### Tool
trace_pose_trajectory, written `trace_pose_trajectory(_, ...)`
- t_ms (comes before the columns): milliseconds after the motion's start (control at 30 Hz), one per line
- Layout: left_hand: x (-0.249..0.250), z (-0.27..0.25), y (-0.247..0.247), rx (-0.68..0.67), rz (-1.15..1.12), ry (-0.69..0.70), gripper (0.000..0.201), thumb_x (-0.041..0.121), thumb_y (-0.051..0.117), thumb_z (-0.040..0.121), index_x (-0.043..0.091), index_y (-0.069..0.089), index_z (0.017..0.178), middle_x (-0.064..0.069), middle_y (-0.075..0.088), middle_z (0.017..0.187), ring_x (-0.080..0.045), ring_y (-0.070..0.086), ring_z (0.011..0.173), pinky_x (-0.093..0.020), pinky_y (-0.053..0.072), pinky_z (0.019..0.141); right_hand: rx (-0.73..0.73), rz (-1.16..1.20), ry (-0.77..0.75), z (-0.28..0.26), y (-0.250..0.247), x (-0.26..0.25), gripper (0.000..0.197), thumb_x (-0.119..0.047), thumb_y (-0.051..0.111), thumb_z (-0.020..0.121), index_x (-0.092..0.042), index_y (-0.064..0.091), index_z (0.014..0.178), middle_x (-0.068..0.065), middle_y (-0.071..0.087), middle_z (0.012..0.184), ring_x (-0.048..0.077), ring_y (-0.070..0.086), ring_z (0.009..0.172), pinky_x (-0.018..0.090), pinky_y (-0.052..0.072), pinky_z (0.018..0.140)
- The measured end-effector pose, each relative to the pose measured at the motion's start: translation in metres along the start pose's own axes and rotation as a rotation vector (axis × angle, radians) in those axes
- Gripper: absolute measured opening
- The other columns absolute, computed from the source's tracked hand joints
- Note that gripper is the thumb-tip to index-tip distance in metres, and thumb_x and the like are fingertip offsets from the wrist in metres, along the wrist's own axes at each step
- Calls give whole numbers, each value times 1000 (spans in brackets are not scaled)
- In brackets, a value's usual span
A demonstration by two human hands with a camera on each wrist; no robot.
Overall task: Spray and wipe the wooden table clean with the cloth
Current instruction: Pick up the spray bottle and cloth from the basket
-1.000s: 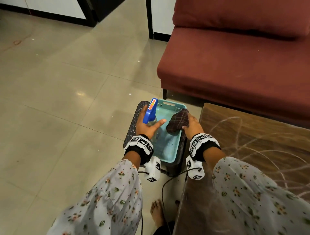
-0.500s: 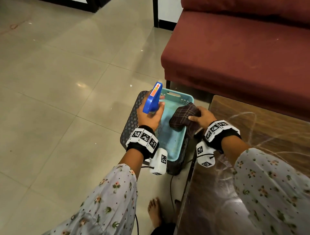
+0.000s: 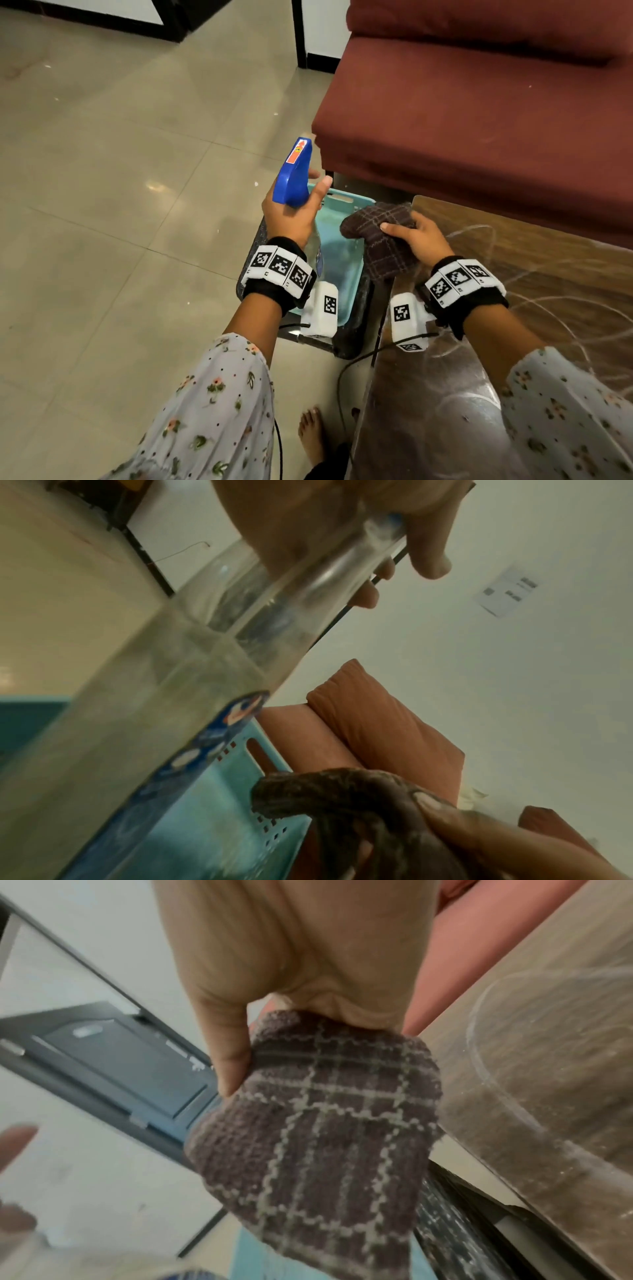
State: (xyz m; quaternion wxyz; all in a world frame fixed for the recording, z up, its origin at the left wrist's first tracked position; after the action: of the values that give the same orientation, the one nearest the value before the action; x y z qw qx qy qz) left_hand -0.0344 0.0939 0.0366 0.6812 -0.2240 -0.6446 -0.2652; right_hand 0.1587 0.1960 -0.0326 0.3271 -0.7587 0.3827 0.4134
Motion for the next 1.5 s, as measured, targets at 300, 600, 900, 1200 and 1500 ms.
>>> trace_pose_trajectory(300,47,-41,74,-288,-145,-199,28,30,62,73,10,58,92,-9,59,89,-9,48,40,-21,45,50,294,418,30,-47,-116,24,3,-15,63,83,-18,65,83,-5,74,70,12,68,67,36,52,78)
trace_pose_trajectory(600,15,-123,168,-448,-121,-284,18,14,63,87,31,62,89,8,60,62,-16,44,51,-20,39,43,306,230,145,-82,-197,82,23,-4,59,85,-12,54,107,10,63,96,25,60,86,40,49,83)
trace_pose_trajectory(900,-34,-173,205,-522,159,-482,21,59,70,60,37,70,62,7,61,52,-29,58,65,-30,41,54,316,218,316,-105,-238,134,5,-10,68,81,-7,65,84,11,71,76,27,66,76,46,54,85)
trace_pose_trajectory(1200,-78,-199,200,-548,514,-639,59,72,64,64,20,58,37,-2,66,48,-18,71,62,-39,55,86,369,270,327,-112,-243,145,6,-15,69,81,-13,64,78,14,68,86,32,66,89,48,51,90)
trace_pose_trajectory(1500,-81,-201,201,-552,588,-589,60,77,59,63,20,58,45,0,61,42,-18,70,61,-38,56,84,412,250,347,-119,-242,151,9,-19,72,77,-15,65,75,14,70,88,34,66,92,49,52,90)
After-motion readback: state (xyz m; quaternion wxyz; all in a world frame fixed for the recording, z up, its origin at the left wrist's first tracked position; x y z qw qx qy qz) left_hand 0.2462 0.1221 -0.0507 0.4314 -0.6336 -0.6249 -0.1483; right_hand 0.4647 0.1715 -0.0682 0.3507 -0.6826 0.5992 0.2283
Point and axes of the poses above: each hand's wrist, its own z-axis towards the middle knuckle, its own y-axis out of the palm, x = y × z, the point moved 6 cm from there along z, towards the middle knuckle
